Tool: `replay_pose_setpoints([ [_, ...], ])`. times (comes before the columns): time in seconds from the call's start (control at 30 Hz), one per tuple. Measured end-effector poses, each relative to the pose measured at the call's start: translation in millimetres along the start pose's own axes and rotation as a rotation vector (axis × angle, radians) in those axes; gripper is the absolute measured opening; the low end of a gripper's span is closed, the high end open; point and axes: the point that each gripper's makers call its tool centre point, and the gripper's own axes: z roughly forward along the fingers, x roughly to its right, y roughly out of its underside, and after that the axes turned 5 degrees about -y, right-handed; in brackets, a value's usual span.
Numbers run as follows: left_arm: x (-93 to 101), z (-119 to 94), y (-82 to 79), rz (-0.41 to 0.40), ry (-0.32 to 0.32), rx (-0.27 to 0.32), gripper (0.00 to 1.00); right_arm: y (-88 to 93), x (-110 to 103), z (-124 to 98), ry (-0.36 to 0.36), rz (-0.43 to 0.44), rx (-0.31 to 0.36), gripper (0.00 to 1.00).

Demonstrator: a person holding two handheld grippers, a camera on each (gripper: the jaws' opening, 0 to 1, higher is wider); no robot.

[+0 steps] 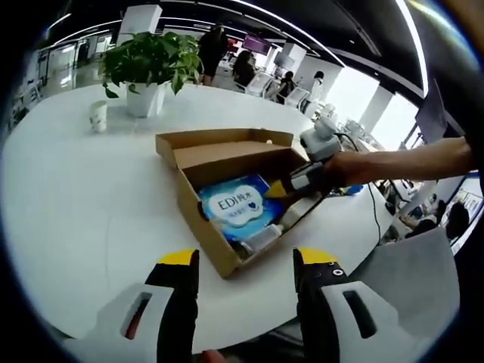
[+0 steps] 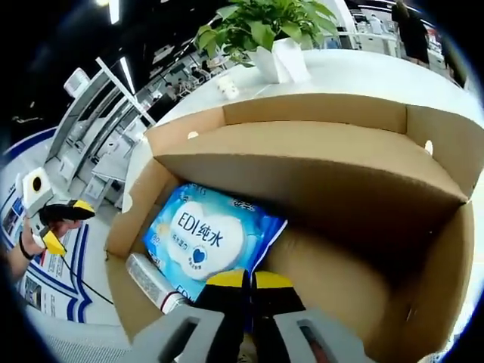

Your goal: Operate the shoe box by opening the lid, removing the specified soft item, and placing it in the target area until the item is outside and the box remains undamaged.

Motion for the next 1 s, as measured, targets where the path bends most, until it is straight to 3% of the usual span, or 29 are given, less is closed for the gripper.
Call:
replay_pose_setpoints([
  [0.43, 17.8, 30.3, -21.2, 0.009, 0.034, 0.003, 0.49, 2.6, 5.7, -19.3, 0.038, 0.006, 0.003, 0.00],
  [0.77, 29.9, 54.9, -28.2, -0.007, 0.039, -0.019, 0.48, 7.3, 10.9, -33.5, 0.070, 0.010, -0.016, 0.00],
  [1.0, 29.5, 79.4, -27.5, -0.018, 0.003, -0.073, 0.47, 9.5, 13.3, -45.2, 0.087, 0.016, -0.014, 0.00],
])
